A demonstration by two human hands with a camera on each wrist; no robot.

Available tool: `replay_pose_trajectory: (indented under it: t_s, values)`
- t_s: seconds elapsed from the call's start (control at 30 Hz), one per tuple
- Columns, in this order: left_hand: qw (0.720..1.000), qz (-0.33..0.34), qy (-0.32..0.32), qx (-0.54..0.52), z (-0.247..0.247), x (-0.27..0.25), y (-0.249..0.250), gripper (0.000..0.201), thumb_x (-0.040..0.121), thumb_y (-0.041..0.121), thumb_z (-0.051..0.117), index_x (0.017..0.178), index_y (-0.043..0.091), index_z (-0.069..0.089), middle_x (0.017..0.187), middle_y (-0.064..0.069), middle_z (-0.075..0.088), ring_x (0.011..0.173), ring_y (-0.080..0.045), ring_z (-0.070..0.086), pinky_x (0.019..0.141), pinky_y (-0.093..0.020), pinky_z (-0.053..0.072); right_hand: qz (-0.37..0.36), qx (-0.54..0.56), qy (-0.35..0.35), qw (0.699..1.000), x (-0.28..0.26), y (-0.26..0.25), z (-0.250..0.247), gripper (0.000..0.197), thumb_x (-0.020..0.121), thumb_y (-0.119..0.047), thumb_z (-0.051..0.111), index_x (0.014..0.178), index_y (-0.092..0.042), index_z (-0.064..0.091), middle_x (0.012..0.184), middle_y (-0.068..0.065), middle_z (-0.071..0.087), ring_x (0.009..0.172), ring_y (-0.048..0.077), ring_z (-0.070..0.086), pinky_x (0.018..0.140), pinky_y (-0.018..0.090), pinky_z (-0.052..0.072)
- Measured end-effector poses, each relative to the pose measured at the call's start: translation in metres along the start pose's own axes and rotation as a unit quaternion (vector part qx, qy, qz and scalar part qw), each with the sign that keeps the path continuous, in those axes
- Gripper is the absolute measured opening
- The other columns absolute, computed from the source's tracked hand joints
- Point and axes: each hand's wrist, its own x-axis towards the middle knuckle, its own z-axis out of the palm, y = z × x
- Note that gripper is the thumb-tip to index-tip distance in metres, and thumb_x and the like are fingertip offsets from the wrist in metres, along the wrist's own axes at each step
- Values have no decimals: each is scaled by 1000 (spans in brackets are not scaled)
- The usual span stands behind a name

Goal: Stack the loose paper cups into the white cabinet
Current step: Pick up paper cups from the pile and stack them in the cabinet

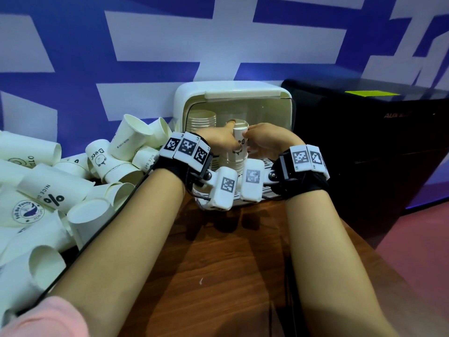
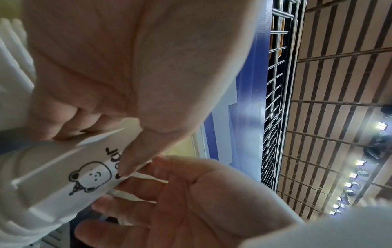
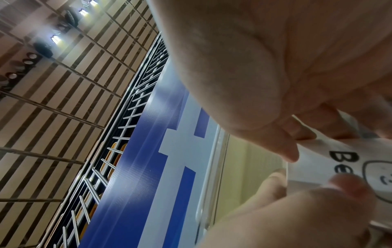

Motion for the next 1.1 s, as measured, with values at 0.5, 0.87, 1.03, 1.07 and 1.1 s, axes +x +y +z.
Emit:
replay_pose_trajectory:
  t_s: [0.5,0.87,1.03,1.07,1.1]
  values:
    - [980,-52,13,-191,-1,2,4,71,96,25,53,153,27,10,146,-13,42,127,-32,48,105,-48,42,-3,48,-21,999,-3,-3,0,21,101,-24,45,110,-9,57,102,12,66,93,26,61,83,44,52]
    - [975,-41,55,-213,2,-5,13,49,100,12,46,146,12,31,132,-14,51,121,-30,51,104,-43,44,-5,80,-29,996,-8,2,-1,22,100,-17,45,114,-7,58,112,16,67,97,27,62,90,45,52]
    - [970,-38,48,-236,5,-4,13,58,98,13,50,150,12,24,137,-16,49,121,-32,52,102,-48,45,5,81,-16,997,-8,2,-1,23,100,-13,47,114,0,59,115,22,66,92,25,63,99,42,50]
    - [968,-36,50,-242,5,-5,13,56,98,11,49,149,10,25,135,-17,49,119,-33,53,101,-50,46,9,77,-11,997,-8,1,-1,22,100,-13,47,112,1,59,115,22,66,92,26,63,99,41,51]
    - [967,-33,55,-246,5,-5,14,54,98,9,47,147,7,26,133,-19,51,117,-34,55,99,-51,47,13,74,-5,997,-7,1,-3,23,99,-14,48,112,3,59,117,23,66,95,28,64,99,42,50]
